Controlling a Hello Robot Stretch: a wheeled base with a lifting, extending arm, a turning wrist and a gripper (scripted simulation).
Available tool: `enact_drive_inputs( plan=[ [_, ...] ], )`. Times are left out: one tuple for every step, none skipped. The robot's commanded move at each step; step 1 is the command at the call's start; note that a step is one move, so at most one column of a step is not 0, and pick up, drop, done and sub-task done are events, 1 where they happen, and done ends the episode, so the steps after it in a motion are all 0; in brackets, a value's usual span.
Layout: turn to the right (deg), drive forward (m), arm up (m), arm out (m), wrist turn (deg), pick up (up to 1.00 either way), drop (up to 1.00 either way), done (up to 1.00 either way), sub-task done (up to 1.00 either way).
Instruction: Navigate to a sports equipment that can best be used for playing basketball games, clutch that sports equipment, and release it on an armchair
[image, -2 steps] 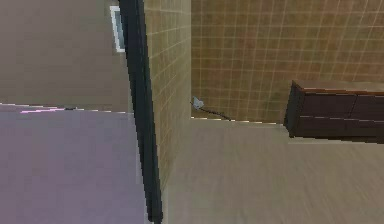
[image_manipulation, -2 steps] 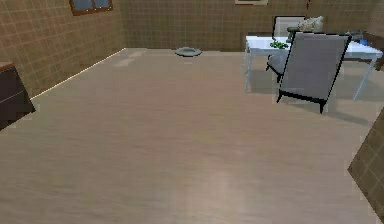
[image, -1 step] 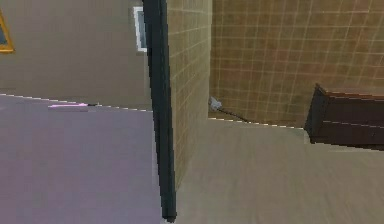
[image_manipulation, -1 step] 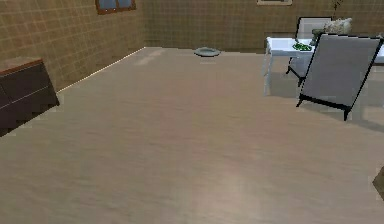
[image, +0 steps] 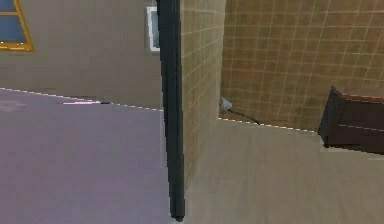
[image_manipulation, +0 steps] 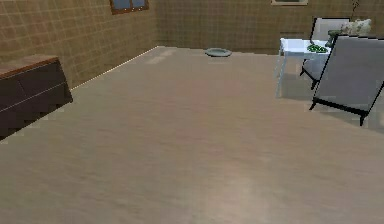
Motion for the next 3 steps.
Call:
enact_drive_inputs(
  plan=[
    [0.0,0.3,0.0,0.0,0.0,0.0,0.0,0.0,0.0],
    [6.0,0.0,0.0,0.0,0.0,0.0,0.0,0.0,0.0],
    [0.0,0.35,0.0,0.0,0.0,0.0,0.0,0.0,0.0]
  ],
)
